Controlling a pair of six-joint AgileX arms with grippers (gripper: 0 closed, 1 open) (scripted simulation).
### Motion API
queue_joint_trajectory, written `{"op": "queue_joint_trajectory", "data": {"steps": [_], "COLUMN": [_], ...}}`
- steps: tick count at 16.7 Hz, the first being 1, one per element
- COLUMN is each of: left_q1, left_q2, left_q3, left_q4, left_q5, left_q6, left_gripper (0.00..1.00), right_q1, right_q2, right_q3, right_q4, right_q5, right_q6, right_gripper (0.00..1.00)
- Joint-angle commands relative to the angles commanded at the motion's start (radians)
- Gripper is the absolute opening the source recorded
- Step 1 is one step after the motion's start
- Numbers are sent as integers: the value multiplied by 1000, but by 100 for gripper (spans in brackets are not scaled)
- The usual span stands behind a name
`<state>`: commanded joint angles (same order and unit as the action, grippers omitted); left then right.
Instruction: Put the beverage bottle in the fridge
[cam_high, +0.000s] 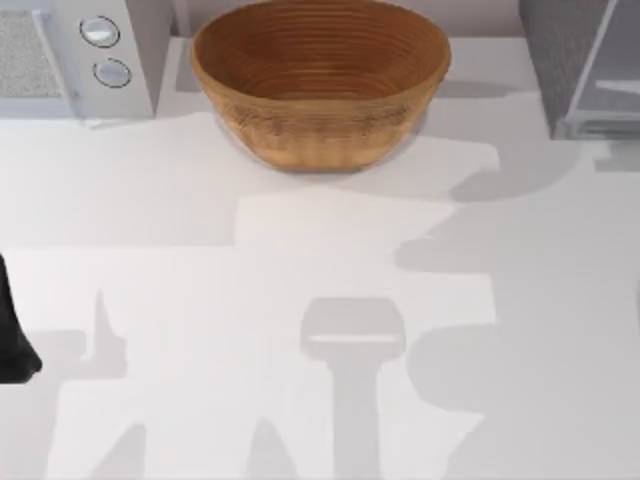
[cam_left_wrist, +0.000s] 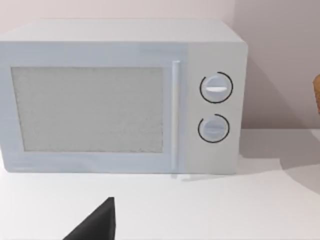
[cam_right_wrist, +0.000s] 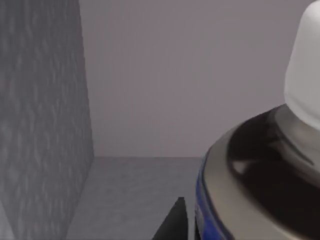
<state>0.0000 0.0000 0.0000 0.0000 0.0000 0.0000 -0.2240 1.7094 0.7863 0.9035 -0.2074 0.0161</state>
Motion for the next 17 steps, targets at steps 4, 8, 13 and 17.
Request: {"op": "queue_joint_trajectory", "data": {"steps": [4,8,13,17], "left_q1": [0,0,0,0], "left_q2": [0,0,0,0], "left_q3": [0,0,0,0], "left_q4": [0,0,0,0], "left_q5": [0,0,0,0], "left_q6": [0,0,0,0], "left_gripper": [100,100,100,100], "right_q1": [-35,-54,-51,-48], "right_q2": [271,393,399,450], "right_q3": [125,192,192,265], "right_q4": [144,220,223,189], "right_q5": [-32,-47,-48,-36], "right_q6": [-1,-2,0,5], "right_gripper": [1,1,1,1]}}
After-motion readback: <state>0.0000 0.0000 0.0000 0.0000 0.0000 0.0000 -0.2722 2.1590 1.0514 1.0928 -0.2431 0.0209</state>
